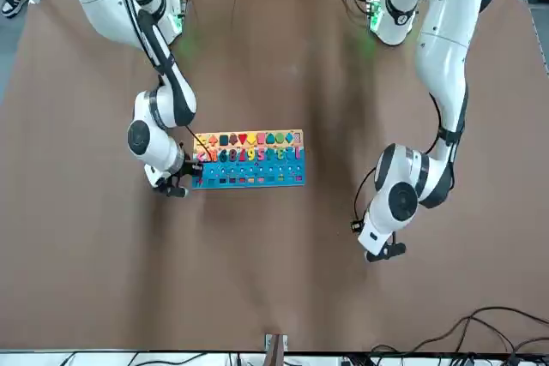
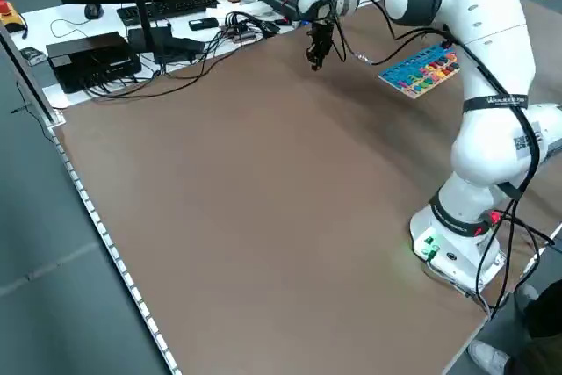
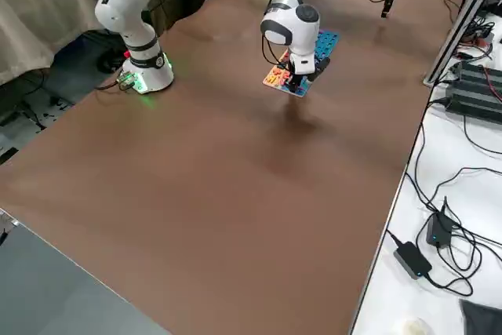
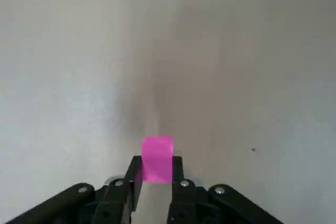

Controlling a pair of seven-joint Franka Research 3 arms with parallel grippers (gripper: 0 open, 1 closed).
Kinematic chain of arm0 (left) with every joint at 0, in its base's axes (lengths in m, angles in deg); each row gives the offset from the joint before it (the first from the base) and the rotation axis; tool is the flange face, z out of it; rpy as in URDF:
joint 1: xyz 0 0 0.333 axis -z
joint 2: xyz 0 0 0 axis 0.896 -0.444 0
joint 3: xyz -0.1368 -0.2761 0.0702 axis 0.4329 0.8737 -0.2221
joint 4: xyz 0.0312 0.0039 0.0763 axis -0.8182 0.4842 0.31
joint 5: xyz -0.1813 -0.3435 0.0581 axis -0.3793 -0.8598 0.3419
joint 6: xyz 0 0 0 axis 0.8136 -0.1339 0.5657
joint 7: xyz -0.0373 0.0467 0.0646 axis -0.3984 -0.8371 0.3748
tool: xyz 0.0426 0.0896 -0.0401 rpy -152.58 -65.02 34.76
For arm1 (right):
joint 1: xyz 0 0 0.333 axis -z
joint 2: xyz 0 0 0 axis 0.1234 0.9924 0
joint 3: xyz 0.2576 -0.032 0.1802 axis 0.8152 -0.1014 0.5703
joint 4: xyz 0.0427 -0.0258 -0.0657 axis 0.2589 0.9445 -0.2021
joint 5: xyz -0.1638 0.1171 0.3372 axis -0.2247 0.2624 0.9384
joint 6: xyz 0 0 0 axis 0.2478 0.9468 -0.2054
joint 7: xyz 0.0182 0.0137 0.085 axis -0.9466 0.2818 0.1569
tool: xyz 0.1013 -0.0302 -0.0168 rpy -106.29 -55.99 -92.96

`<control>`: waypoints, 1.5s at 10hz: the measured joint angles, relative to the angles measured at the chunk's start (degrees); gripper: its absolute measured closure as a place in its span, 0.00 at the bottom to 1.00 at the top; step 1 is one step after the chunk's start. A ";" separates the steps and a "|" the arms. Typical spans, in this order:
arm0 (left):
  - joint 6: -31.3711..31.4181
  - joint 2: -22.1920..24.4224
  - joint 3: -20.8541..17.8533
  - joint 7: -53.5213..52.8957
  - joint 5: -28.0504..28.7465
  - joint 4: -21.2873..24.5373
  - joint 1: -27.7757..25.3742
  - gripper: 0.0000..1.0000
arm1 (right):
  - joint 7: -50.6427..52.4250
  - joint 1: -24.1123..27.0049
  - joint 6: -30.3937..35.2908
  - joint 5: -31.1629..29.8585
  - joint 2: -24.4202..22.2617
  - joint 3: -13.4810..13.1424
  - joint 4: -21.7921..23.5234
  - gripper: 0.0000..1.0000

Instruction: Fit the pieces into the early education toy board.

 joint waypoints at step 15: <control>8.03 17.91 2.59 24.89 0.00 27.63 22.63 0.74 | -1.77 -0.63 0.01 -0.43 -0.03 0.28 0.16 0.64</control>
